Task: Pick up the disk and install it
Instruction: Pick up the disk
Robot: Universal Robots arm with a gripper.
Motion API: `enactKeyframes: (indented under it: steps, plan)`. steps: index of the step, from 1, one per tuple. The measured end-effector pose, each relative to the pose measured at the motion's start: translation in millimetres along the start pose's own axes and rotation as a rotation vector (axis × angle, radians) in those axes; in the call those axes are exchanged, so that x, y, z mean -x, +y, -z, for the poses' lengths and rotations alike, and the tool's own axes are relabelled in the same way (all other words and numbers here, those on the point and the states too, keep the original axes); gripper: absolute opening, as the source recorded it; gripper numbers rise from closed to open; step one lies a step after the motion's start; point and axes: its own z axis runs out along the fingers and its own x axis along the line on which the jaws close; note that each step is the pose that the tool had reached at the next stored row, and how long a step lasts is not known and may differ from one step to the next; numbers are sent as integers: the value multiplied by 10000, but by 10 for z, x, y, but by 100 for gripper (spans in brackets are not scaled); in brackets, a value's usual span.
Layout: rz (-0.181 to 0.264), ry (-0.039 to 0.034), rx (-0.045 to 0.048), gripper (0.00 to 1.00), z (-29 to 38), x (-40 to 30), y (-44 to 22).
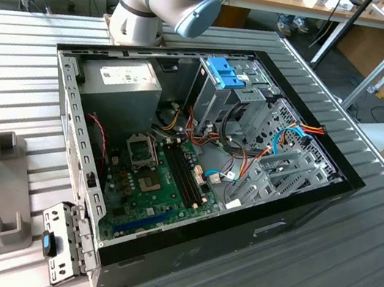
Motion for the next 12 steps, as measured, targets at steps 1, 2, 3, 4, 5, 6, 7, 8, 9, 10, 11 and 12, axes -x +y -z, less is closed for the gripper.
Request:
enactKeyframes:
  steps: [1, 2, 3, 4, 5, 6, 7, 8, 9, 10, 11, 12]
  plan:
    - [262, 12, -4, 48, 0, 0, 0]
    - [632, 28, -10, 48, -1, 0, 0]
    - [1079, 48, -17, 48, -1, 1, 0]
    - [1497, 66, -23, 48, -1, 1, 1]
    - [1738, 76, -27, 48, -2, 1, 1]
    - [1922, 84, -29, 48, -2, 1, 1]
    - [2222, 98, -35, 48, -3, 2, 1]
    - [2428, 107, -37, 48, -3, 2, 1]
    - [2597, 114, -40, 48, -3, 2, 1]
    - [2968, 130, -46, 48, -3, 2, 1]
    - [3147, 138, -49, 48, -4, 2, 1]
    - [3337, 146, -52, 48, -4, 2, 1]
